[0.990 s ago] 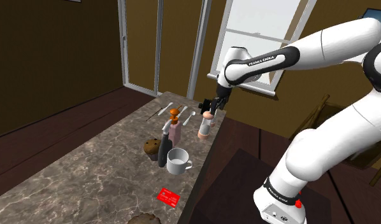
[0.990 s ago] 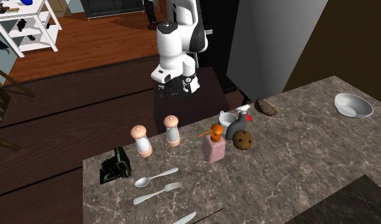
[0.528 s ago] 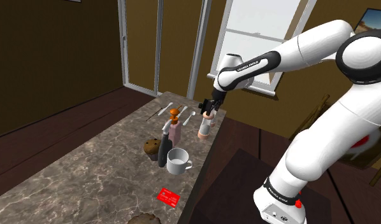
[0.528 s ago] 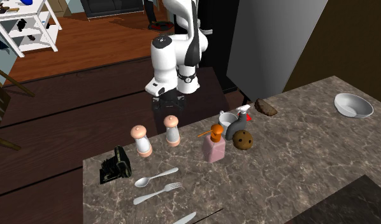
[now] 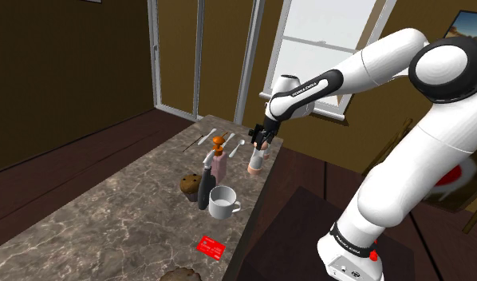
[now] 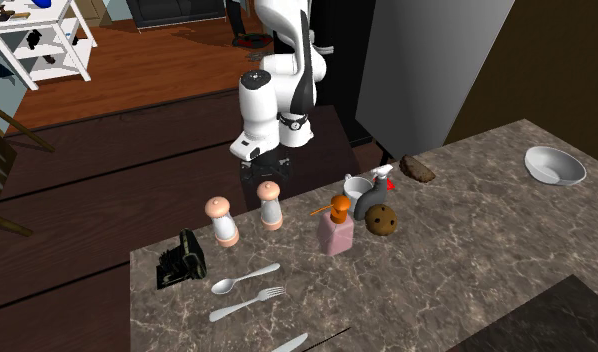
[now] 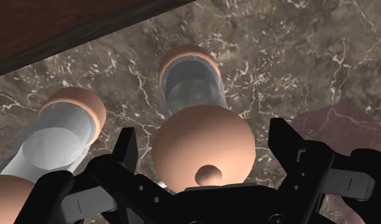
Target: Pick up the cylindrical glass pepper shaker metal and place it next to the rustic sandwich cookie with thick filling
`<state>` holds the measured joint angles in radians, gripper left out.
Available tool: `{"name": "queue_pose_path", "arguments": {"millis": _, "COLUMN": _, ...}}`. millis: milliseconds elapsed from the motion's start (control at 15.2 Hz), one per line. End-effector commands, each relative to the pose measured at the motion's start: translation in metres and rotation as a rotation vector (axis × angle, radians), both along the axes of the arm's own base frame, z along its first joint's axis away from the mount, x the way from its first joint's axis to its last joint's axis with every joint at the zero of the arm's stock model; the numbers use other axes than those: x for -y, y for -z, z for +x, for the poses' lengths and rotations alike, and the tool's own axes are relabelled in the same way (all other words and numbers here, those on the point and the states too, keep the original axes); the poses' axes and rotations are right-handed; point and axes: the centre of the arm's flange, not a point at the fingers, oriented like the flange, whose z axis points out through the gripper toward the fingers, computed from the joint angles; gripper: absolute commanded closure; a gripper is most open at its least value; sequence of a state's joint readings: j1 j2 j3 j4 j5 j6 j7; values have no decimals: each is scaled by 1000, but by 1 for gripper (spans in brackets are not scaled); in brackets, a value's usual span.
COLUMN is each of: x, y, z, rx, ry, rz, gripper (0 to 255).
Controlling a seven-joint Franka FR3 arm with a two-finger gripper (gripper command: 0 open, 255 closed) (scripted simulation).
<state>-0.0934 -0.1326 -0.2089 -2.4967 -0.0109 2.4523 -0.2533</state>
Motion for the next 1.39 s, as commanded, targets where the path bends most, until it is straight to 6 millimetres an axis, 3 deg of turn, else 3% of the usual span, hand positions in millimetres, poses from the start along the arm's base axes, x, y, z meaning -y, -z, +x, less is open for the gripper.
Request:
{"name": "queue_pose_path", "arguments": {"millis": 0, "x": 0, "y": 0, "z": 0, "rx": 0, "ry": 0, "rz": 0, "gripper": 0}}
{"name": "queue_pose_path", "arguments": {"millis": 198, "x": 0, "y": 0, "z": 0, "rx": 0, "ry": 0, "rz": 0, "gripper": 0}}
{"name": "queue_pose_path", "arguments": {"millis": 264, "x": 0, "y": 0, "z": 0, "rx": 0, "ry": 0, "rz": 0, "gripper": 255}}
{"name": "queue_pose_path", "arguments": {"millis": 858, "x": 0, "y": 0, "z": 0, "rx": 0, "ry": 0, "rz": 0, "gripper": 255}}
{"name": "queue_pose_path", "arguments": {"millis": 1320, "x": 0, "y": -37, "z": 0, "rx": 0, "ry": 0, "rz": 0, "gripper": 255}}
